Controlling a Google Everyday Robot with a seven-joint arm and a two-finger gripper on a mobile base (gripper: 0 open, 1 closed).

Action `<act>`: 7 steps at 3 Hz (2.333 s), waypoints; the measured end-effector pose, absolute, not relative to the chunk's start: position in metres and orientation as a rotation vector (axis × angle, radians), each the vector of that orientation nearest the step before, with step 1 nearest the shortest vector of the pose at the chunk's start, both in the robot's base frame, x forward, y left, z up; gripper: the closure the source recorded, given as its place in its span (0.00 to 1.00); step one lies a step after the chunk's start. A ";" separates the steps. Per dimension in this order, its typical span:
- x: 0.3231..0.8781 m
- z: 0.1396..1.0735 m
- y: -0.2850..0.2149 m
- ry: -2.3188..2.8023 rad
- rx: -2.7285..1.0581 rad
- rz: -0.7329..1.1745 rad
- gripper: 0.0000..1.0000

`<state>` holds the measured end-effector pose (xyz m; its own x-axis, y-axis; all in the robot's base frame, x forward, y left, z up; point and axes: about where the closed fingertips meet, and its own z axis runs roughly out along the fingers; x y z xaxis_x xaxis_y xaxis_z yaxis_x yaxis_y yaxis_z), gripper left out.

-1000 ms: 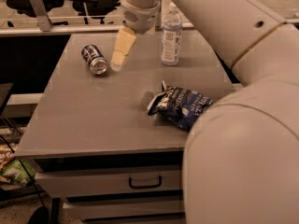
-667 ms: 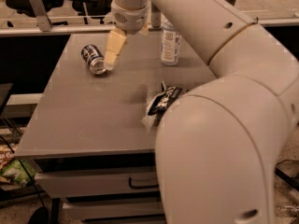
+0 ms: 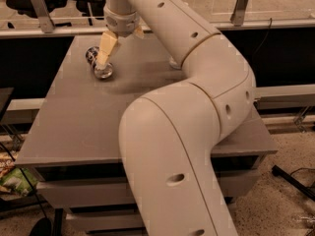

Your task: Place pepsi can upright

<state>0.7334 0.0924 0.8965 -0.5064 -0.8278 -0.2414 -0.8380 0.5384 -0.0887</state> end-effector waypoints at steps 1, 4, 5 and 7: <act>0.740 0.895 0.098 2.502 -1.386 0.062 0.00; 0.759 0.893 0.116 2.666 -1.025 0.062 0.00; 0.762 0.894 0.129 2.705 -0.904 0.113 0.00; 0.762 0.867 0.160 2.782 -0.822 0.207 0.00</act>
Offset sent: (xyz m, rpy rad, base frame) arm 0.0087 0.0028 -0.0006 -0.0116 -0.0077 -0.0744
